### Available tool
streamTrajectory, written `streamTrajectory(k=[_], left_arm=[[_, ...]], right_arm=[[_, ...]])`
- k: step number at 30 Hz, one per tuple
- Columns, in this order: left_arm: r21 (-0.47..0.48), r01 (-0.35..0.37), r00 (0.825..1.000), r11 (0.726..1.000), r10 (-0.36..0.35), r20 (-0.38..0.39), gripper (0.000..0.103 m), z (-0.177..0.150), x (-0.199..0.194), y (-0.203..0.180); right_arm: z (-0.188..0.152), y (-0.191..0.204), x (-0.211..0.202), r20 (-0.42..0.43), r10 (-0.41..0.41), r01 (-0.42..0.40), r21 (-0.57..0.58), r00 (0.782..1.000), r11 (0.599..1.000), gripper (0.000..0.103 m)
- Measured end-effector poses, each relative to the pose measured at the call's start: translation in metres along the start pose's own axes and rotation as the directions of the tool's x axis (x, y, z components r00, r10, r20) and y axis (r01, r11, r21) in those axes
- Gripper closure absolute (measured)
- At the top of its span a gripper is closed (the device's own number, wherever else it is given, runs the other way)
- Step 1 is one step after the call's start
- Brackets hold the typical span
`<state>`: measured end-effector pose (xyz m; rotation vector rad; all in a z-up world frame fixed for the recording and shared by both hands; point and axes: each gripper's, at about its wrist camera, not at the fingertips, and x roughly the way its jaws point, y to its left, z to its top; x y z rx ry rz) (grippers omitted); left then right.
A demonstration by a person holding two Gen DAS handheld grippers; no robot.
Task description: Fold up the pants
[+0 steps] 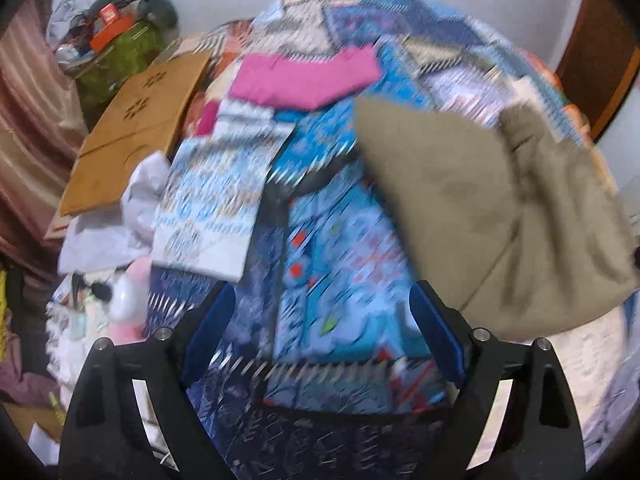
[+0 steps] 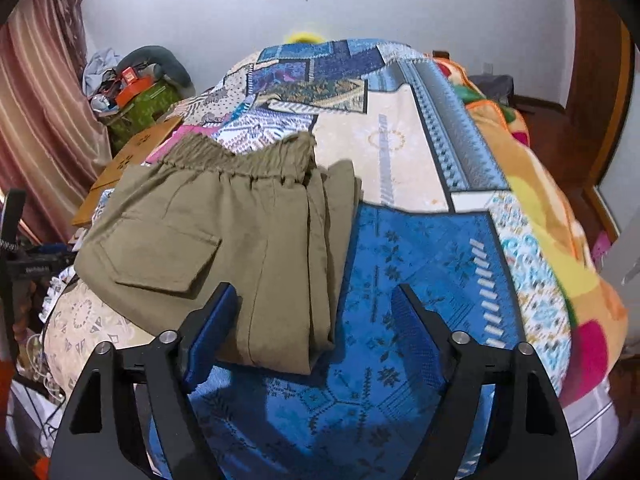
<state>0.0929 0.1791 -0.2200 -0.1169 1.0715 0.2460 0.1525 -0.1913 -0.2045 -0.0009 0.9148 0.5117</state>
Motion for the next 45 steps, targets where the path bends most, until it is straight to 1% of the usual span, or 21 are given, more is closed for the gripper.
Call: streamTrajectory(k=[2, 4, 7, 10, 13, 15, 18, 19, 20, 21, 23, 25, 28, 31, 33, 35, 37, 39, 40, 43, 45], left_arm=[[0.031, 0.045, 0.998, 0.999, -0.046, 0.035, 0.013, 0.014, -0.009, -0.012], [0.041, 0.061, 0.996, 0.997, -0.064, 0.058, 0.013, 0.024, -0.013, -0.022], [0.079, 0.152, 0.984, 0.985, -0.158, 0.084, 0.013, 0.042, -0.019, -0.05], [0.159, 0.17, 0.977, 0.972, -0.188, 0.101, 0.013, 0.054, -0.02, -0.084], [0.26, 0.142, 0.979, 0.955, -0.174, 0.103, 0.013, 0.063, -0.009, -0.123], [0.301, 0.124, 0.983, 0.946, -0.158, 0.091, 0.013, 0.066, 0.003, -0.138], [0.335, 0.102, 0.993, 0.937, -0.115, 0.02, 0.012, 0.066, 0.036, -0.155], [0.334, 0.105, 0.994, 0.937, -0.111, -0.001, 0.012, 0.064, 0.045, -0.157], [0.327, 0.114, 0.993, 0.938, -0.117, -0.011, 0.011, 0.063, 0.049, -0.156], [0.317, 0.126, 0.991, 0.94, -0.13, -0.007, 0.011, 0.062, 0.051, -0.153], [0.296, 0.148, 0.988, 0.944, -0.154, -0.004, 0.011, 0.062, 0.048, -0.145], [0.268, 0.166, 0.985, 0.949, -0.173, 0.001, 0.011, 0.063, 0.041, -0.136], [0.235, 0.173, 0.981, 0.956, -0.189, 0.045, 0.011, 0.063, 0.024, -0.115], [0.205, 0.111, 0.988, 0.972, -0.13, 0.081, 0.011, 0.061, 0.016, -0.09], [0.165, 0.127, 0.988, 0.978, -0.14, 0.064, 0.011, 0.059, 0.02, -0.071], [0.121, 0.113, 0.993, 0.986, -0.117, 0.034, 0.011, 0.057, 0.029, -0.056], [0.071, 0.119, 0.993, 0.99, -0.119, -0.004, 0.011, 0.053, 0.04, -0.042], [0.005, 0.169, 0.985, 0.986, -0.169, -0.046, 0.011, 0.049, 0.054, -0.031], [-0.031, 0.208, 0.976, 0.978, -0.209, -0.065, 0.011, 0.047, 0.061, -0.027], [-0.074, 0.263, 0.96, 0.962, -0.269, -0.081, 0.011, 0.042, 0.072, -0.025], [-0.083, 0.285, 0.954, 0.955, -0.291, -0.071, 0.013, 0.044, 0.073, -0.029]], right_arm=[[0.006, -0.001, -0.001, 0.006, 0.01, -0.01, -0.001, 1.0, 1.0, 0.027], [0.014, -0.003, 0.0, 0.009, 0.025, -0.025, 0.009, 1.0, 1.0, 0.027], [0.028, -0.004, 0.0, 0.033, 0.044, -0.045, 0.022, 0.998, 0.999, 0.027], [0.042, 0.008, 0.004, 0.046, 0.057, -0.056, -0.027, 0.997, 0.998, 0.027], [0.052, 0.026, 0.013, 0.041, 0.098, -0.095, -0.076, 0.994, 0.993, 0.027], [0.055, 0.043, 0.023, 0.023, 0.112, -0.108, -0.136, 0.993, 0.985, 0.027], [0.052, 0.059, 0.044, -0.028, 0.077, -0.082, -0.225, 0.997, 0.971, 0.028], [0.05, 0.059, 0.051, -0.053, 0.061, -0.072, -0.236, 0.997, 0.969, 0.031], [0.048, 0.059, 0.059, -0.091, 0.048, -0.068, -0.242, 0.995, 0.968, 0.035], [0.045, 0.056, 0.066, -0.129, 0.046, -0.076, -0.239, 0.991, 0.968, 0.035], [0.044, 0.049, 0.068, -0.142, 0.066, -0.097, -0.222, 0.988, 0.97, 0.036], [0.044, 0.045, 0.063, -0.139, 0.07, -0.099, -0.216, 0.988, 0.971, 0.038], [0.044, 0.038, 0.05, -0.106, 0.057, -0.078, -0.211, 0.993, 0.974, 0.038], [0.044, 0.026, 0.038, -0.069, 0.052, -0.064, -0.181, 0.996, 0.981, 0.035], [0.043, 0.015, 0.036, -0.06, 0.057, -0.064, -0.134, 0.997, 0.989, 0.035], [0.042, 0.006, 0.04, -0.081, 0.058, -0.065, -0.094, 0.995, 0.993, 0.035], [0.037, -0.003, 0.048, -0.114, 0.048, -0.055, -0.061, 0.992, 0.997, 0.035], [0.032, -0.009, 0.053, -0.139, 0.082, -0.086, -0.021, 0.987, 0.996, 0.035], [0.03, -0.012, 0.055, -0.146, 0.103, -0.103, 0.003, 0.984, 0.995, 0.035], [0.028, -0.018, 0.061, -0.157, 0.157, -0.15, 0.054, 0.975, 0.987, 0.035], [0.029, -0.021, 0.065, -0.163, 0.185, -0.173, 0.085, 0.969, 0.981, 0.035]])
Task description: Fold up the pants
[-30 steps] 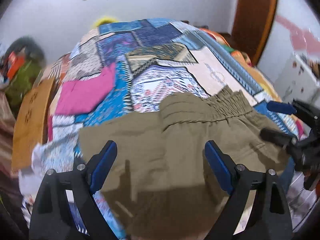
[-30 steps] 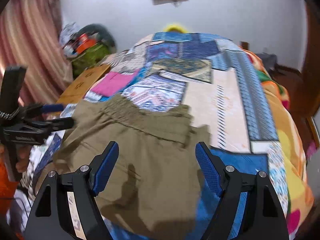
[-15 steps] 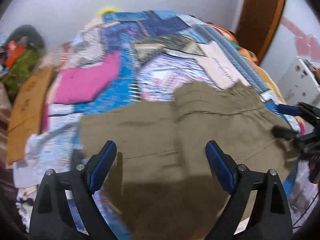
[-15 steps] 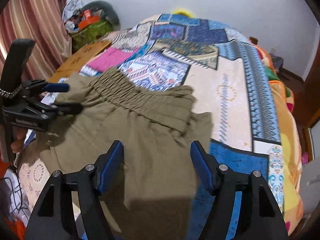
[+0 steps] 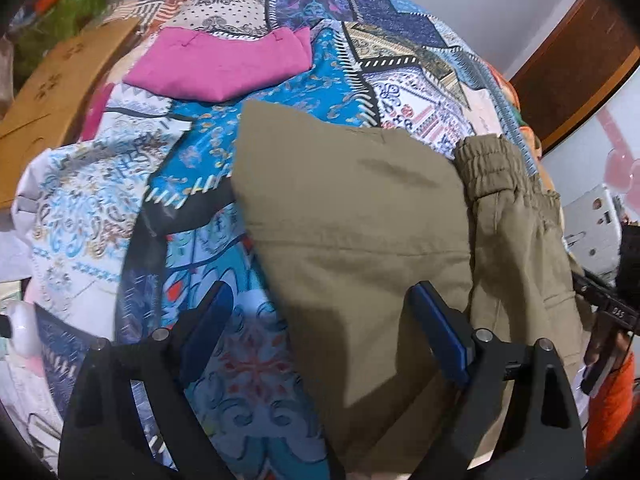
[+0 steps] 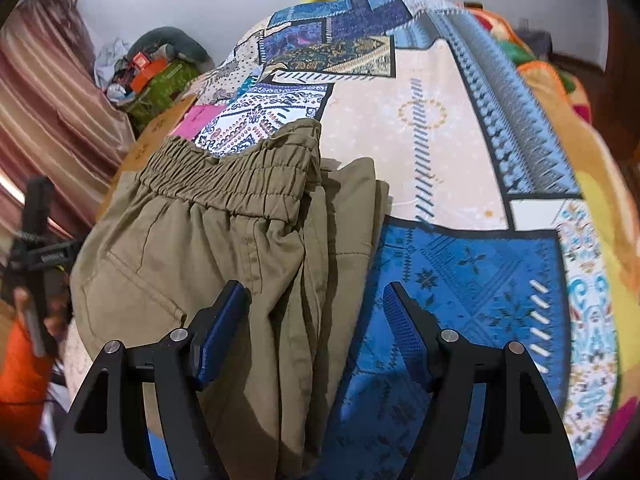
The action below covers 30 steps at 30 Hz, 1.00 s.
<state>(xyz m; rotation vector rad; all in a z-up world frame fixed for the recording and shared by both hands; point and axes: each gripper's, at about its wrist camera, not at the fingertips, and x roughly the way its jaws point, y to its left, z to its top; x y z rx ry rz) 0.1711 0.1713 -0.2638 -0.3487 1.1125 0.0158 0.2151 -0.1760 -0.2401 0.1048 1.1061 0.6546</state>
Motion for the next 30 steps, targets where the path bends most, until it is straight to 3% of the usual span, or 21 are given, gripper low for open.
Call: streamTrajectory(k=[7, 12, 15, 24, 30], left_arm=[[-0.025, 0.062, 0.998, 0.998, -0.062, -0.004, 0.027, 0.014, 0.005, 0.003], [-0.018, 0.037, 0.999, 0.999, -0.037, 0.002, 0.039, 0.015, -0.001, 0.003], [-0.01, 0.028, 1.0, 1.0, -0.028, -0.005, 0.044, 0.012, -0.009, 0.002], [0.049, 0.047, 0.996, 0.998, -0.044, -0.073, 0.045, -0.002, -0.01, -0.011], [-0.018, 0.108, 0.992, 0.994, -0.109, -0.065, 0.043, 0.015, 0.007, -0.001]], right_arm=[[0.005, -0.002, 0.008, -0.004, 0.065, -0.065, 0.021, 0.998, 0.998, 0.036], [0.009, -0.001, 0.009, -0.011, 0.096, -0.095, 0.024, 0.995, 0.995, 0.058], [0.01, 0.005, 0.009, -0.014, 0.085, -0.085, -0.002, 0.996, 0.996, 0.062], [0.009, -0.003, 0.004, -0.034, 0.085, -0.085, -0.013, 0.996, 0.996, 0.069], [0.007, -0.008, 0.003, -0.054, 0.098, -0.098, 0.004, 0.994, 0.995, 0.066]])
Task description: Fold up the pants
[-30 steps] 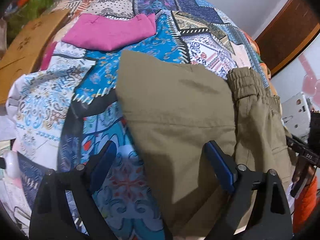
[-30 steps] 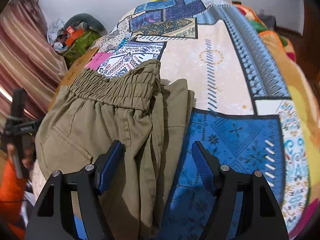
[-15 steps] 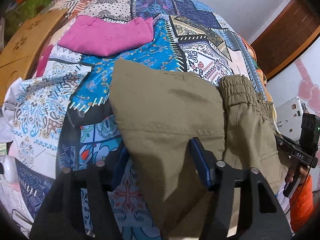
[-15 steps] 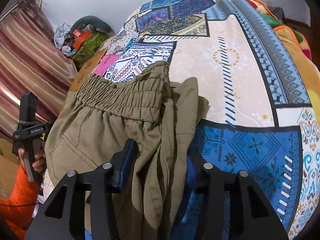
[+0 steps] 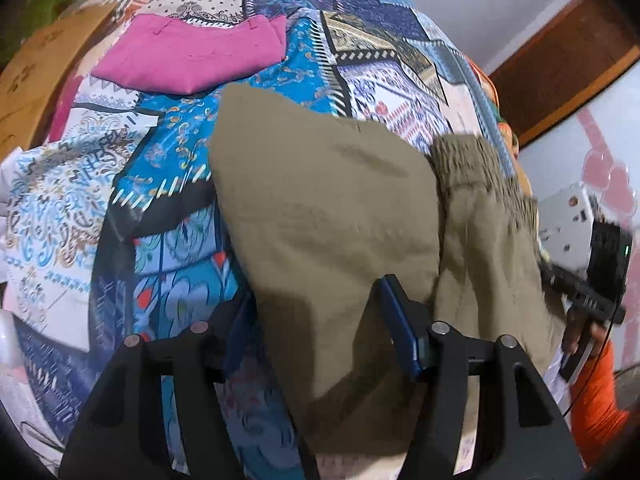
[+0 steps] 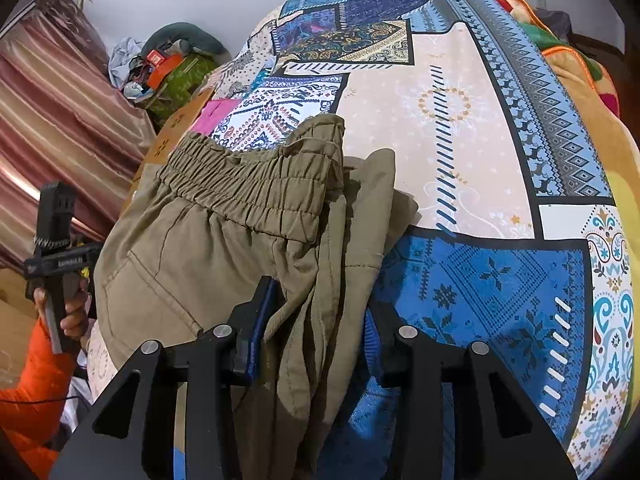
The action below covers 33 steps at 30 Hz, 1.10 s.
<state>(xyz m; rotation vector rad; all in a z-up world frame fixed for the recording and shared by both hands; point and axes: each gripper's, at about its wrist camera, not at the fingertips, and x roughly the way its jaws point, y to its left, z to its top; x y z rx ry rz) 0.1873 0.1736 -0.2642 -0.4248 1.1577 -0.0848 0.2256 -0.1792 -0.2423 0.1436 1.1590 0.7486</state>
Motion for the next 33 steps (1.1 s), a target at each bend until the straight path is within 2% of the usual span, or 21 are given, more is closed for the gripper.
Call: streamTrajectory(k=[2, 4, 6, 7, 8, 12, 19, 22, 29, 33], left_arm=[[0.005, 0.007, 1.0, 1.0, -0.007, 0.008, 0.044, 0.009, 0.003, 0.002], [0.012, -0.001, 1.0, 1.0, 0.001, 0.019, 0.053, 0.016, 0.005, 0.0], [0.019, -0.013, 0.999, 1.0, 0.013, 0.031, 0.079, 0.022, 0.003, -0.003], [0.03, -0.022, 0.999, 0.999, 0.021, 0.038, 0.086, 0.025, 0.0, -0.007], [0.041, -0.047, 0.998, 0.998, 0.045, 0.049, 0.097, 0.027, -0.001, -0.011], [0.113, -0.173, 0.981, 0.978, 0.16, 0.111, 0.1, 0.032, -0.01, -0.032], [0.175, -0.248, 0.952, 0.953, 0.205, 0.228, 0.1, 0.045, -0.048, -0.051], [0.173, -0.282, 0.933, 0.944, 0.228, 0.277, 0.1, 0.057, -0.066, -0.049], [0.109, -0.307, 0.9, 0.945, 0.252, 0.355, 0.1, 0.094, -0.106, -0.019], [0.084, -0.349, 0.869, 0.933, 0.289, 0.402, 0.1, 0.115, -0.12, 0.0]], right_arm=[[0.001, 0.001, 0.001, 0.003, 0.0, 0.0, 0.001, 1.0, 1.0, 0.066], [0.002, 0.002, 0.002, 0.016, -0.007, 0.007, -0.002, 1.0, 1.0, 0.067], [0.003, 0.003, 0.004, 0.034, -0.015, 0.015, -0.006, 0.999, 1.0, 0.07], [0.004, 0.005, 0.004, 0.042, -0.022, 0.022, -0.01, 0.999, 1.0, 0.072], [0.005, 0.008, 0.004, 0.049, -0.03, 0.031, -0.021, 0.998, 0.999, 0.075], [0.014, 0.022, 0.0, 0.085, -0.073, 0.08, -0.085, 0.994, 0.993, 0.088], [0.04, 0.043, -0.013, 0.135, -0.105, 0.126, -0.159, 0.985, 0.979, 0.091], [0.054, 0.057, -0.017, 0.17, -0.107, 0.14, -0.191, 0.98, 0.972, 0.091], [0.099, 0.094, -0.013, 0.244, -0.078, 0.14, -0.249, 0.967, 0.958, 0.091], [0.124, 0.116, -0.001, 0.273, -0.06, 0.142, -0.292, 0.96, 0.946, 0.091]])
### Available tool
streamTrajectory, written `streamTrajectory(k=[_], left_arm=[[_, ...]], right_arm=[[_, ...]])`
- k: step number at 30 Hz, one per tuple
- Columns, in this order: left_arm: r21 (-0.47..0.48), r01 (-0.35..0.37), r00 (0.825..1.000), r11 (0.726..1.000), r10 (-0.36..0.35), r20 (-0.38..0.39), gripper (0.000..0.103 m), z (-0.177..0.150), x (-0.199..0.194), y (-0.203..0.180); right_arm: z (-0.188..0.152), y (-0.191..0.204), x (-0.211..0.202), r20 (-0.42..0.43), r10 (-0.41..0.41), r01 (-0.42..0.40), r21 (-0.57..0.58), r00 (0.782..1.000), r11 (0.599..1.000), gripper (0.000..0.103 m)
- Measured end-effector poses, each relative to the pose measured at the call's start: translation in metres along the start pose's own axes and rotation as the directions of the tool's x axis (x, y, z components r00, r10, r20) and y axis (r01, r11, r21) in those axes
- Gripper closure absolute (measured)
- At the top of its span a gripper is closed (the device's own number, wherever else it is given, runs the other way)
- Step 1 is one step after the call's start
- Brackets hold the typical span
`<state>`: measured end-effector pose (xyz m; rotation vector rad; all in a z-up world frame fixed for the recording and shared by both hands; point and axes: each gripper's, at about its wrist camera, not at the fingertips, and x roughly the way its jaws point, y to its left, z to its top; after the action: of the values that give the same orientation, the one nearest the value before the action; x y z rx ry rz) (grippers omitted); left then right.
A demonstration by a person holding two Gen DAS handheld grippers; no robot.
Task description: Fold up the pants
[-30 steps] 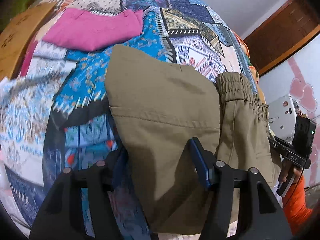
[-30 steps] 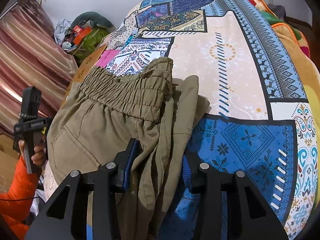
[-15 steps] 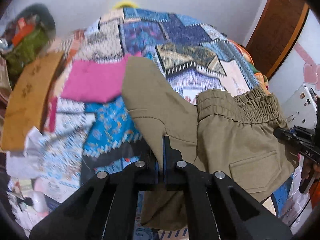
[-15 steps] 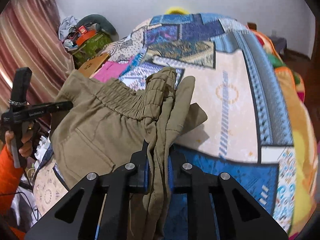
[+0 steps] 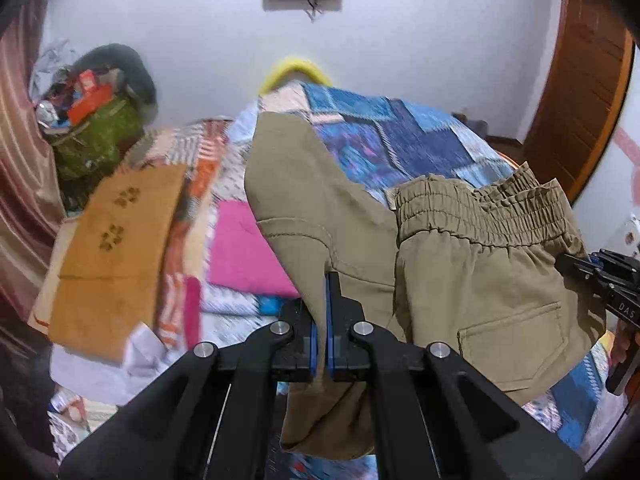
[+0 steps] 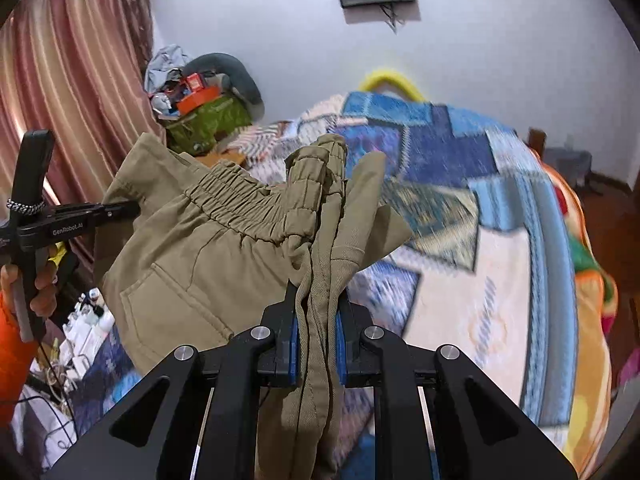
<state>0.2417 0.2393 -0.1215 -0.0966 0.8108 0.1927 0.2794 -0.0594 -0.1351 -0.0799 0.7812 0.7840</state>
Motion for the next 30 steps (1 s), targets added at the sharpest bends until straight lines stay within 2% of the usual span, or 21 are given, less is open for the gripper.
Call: streamTrajectory(k=[7, 16, 21, 27, 28, 30], left_arm=[[-0.032, -0.083, 0.996, 0.996, 0.084, 0.04, 0.1, 0.03, 0.024, 0.047], [-0.094, -0.124, 0.992, 0.988, 0.124, 0.0, 0.1, 0.052, 0.104, 0.1], [-0.089, -0.159, 0.986, 0.983, 0.154, -0.061, 0.1, 0.046, 0.164, 0.112], [-0.111, -0.157, 0.972, 0.981, 0.134, -0.191, 0.096, 0.013, 0.228, 0.126], [-0.119, -0.163, 0.968, 0.979, 0.136, -0.21, 0.095, 0.007, 0.235, 0.129], [-0.121, -0.198, 0.958, 0.973, 0.166, -0.233, 0.087, -0.002, 0.244, 0.133]], right_arm=[[0.048, 0.024, 0.054, 0.025, 0.023, -0.022, -0.05, 0.999, 0.999, 0.091], [0.081, 0.037, 0.131, -0.003, 0.025, -0.025, -0.071, 1.0, 0.997, 0.091], [0.079, 0.038, 0.175, -0.037, 0.0, -0.003, -0.089, 0.999, 0.996, 0.091], [0.069, 0.034, 0.216, -0.118, -0.021, 0.01, -0.1, 0.993, 0.995, 0.091], [0.065, 0.033, 0.22, -0.136, -0.026, 0.012, -0.103, 0.99, 0.995, 0.091], [0.059, 0.03, 0.227, -0.16, -0.035, 0.018, -0.108, 0.986, 0.994, 0.09]])
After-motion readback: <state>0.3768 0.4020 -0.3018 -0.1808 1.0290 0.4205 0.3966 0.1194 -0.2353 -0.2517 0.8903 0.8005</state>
